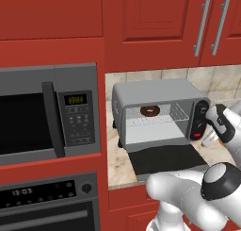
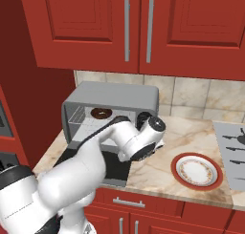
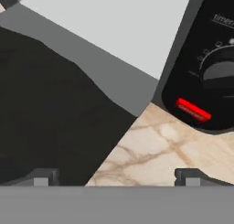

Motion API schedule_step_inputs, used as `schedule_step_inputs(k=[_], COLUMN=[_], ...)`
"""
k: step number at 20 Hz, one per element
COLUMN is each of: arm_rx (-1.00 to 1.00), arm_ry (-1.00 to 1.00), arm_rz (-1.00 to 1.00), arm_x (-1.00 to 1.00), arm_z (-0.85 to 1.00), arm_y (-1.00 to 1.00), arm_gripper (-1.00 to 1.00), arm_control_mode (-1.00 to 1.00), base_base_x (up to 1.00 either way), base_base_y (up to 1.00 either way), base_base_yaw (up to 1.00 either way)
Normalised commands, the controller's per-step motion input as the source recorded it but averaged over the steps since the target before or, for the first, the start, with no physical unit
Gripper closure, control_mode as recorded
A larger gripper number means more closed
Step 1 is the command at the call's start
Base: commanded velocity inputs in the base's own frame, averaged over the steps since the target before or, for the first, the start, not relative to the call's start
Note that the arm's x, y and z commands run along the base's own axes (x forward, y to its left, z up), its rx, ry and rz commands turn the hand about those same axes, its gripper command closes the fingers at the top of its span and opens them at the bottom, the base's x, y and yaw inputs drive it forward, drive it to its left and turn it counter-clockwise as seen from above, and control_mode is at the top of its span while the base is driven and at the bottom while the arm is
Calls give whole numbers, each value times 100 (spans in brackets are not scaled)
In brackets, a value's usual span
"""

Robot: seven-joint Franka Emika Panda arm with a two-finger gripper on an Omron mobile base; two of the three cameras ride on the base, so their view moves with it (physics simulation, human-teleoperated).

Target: Pick up the bagel from the plate, place it on the toaster oven rack, close the door, and set the timer.

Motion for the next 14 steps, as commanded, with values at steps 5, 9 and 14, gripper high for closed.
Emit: schedule_step_inputs(k=[5,9,14], arm_rx=[11,13,16], arm_ry=[-36,-28,-18], arm_rz=[19,14,10], arm_x=[-47,-34,0], arm_z=[-43,-46,-33], arm_y=[-48,-35,-10], arm_gripper=[-100,-100,-100], arm_control_mode=[-100,-100,-100], base_base_x=[0,0,0], base_base_y=[0,0,0], base_base_yaw=[0,0,0])
